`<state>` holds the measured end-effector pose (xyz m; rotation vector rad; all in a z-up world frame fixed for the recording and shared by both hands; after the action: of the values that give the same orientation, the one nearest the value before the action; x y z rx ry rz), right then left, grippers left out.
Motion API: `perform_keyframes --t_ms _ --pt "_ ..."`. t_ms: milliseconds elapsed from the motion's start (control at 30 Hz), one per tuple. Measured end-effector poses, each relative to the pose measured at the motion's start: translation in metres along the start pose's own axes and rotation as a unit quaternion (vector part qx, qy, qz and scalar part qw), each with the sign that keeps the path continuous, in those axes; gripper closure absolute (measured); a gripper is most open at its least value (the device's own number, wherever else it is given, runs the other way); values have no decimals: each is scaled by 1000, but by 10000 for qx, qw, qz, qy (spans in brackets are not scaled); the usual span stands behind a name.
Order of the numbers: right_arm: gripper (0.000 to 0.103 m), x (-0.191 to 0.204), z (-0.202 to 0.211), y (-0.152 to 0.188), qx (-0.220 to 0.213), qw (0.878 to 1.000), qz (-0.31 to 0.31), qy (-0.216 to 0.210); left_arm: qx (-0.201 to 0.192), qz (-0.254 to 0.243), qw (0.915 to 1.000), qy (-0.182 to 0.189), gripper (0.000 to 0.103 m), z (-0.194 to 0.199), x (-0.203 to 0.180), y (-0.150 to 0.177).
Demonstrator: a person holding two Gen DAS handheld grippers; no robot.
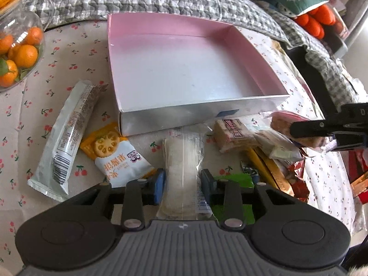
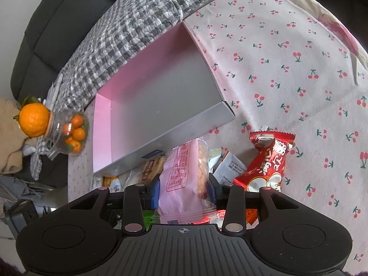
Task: Organize snacks
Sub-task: 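Grasp the clear-wrapped white bar with the left tool while the right grasps the pink cake, then carry both snacks over the pink box and open both tools inside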
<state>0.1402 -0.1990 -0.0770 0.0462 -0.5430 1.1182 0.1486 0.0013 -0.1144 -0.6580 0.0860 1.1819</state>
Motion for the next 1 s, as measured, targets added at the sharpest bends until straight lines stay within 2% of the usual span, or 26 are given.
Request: perform_keyframes --t_ms 100,333,567,833,1000 --pt "64 -1 4 -1 -34 10000 -42 -56 -42 198 9997 136 79 6 -1 -3" --pt "64 3 16 -4 -160 9995 -113 -249 -97 224 9990 383 81 24 -9 -2" --pt "64 11 20 -13 -331 9984 -187 -424 -691 317 9951 638 81 60 -17 -17" --pt "64 30 10 -29 -535 9960 -275 -653 -1271 603 9888 499 81 62 -15 -46" --pt "64 38 -1 -43 -817 9940 -196 -697 -1518 688 9858 198 81 48 -9 -58"
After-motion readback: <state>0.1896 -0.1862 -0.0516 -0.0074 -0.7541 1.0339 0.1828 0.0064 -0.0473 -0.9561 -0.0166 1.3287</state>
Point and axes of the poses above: each gripper's, at about its wrist camera, not at the fingertips, and z roughly against the way its jaws point, x to its left, y to its underside, the point moved 9 cm from there along -z, roughly the way its jaws point, and after that the axes turned 8 degrees about y, right-handed, at the moved point
